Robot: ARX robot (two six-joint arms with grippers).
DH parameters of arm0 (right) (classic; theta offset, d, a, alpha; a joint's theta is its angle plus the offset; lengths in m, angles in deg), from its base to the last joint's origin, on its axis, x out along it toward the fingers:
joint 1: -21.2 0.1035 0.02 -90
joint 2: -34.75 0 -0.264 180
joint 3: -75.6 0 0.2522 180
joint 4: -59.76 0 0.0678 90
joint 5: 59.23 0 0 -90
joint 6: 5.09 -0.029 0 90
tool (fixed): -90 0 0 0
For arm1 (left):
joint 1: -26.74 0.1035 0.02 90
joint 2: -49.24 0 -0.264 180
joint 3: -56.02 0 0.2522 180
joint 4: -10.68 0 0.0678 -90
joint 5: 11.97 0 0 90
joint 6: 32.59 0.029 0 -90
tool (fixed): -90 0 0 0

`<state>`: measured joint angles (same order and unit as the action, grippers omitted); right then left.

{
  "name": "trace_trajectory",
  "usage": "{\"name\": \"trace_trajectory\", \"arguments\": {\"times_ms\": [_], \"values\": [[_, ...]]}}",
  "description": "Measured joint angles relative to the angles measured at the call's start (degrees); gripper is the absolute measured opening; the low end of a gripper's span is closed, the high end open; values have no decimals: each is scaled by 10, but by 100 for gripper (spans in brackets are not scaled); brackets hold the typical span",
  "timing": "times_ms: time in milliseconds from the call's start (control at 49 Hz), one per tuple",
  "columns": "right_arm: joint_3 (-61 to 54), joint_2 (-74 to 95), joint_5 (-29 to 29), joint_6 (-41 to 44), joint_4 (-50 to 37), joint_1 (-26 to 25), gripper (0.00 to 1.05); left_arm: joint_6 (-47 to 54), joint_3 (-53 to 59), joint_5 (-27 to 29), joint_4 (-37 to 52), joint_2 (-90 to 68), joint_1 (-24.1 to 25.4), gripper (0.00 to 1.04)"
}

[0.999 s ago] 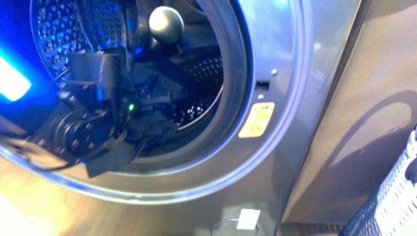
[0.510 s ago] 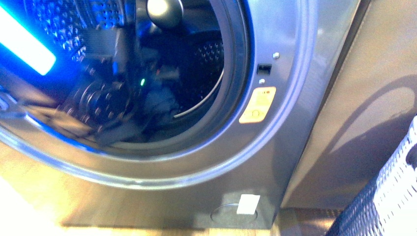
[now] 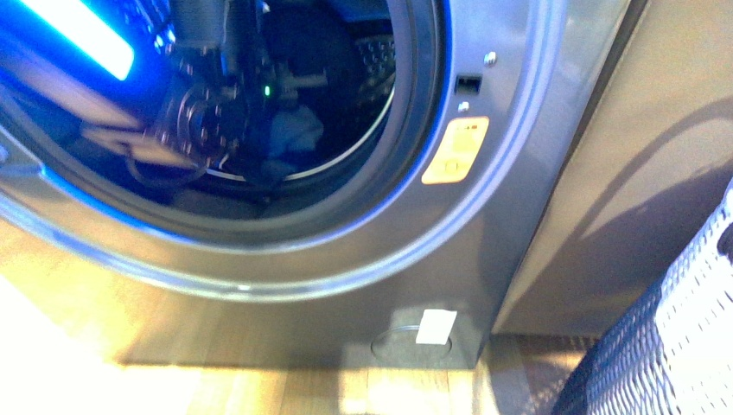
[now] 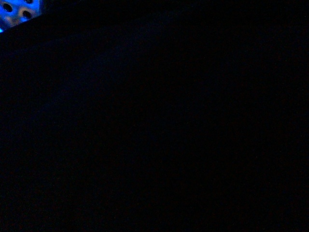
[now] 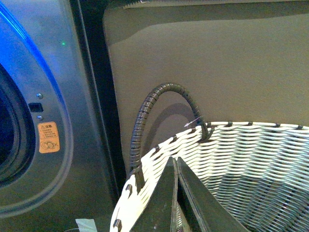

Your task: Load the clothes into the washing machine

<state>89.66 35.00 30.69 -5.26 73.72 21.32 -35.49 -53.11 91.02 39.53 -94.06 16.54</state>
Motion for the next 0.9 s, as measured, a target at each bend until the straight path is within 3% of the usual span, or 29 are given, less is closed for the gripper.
{"name": "trace_trajectory", "arguments": {"times_ms": [326, 897], "values": [[0, 0, 0, 0, 0, 0, 2, 56, -89, 40, -78, -31, 6, 14], [0, 0, 0, 0, 0, 0, 2, 64, -57, 54, -89, -44, 27, 14]]}}
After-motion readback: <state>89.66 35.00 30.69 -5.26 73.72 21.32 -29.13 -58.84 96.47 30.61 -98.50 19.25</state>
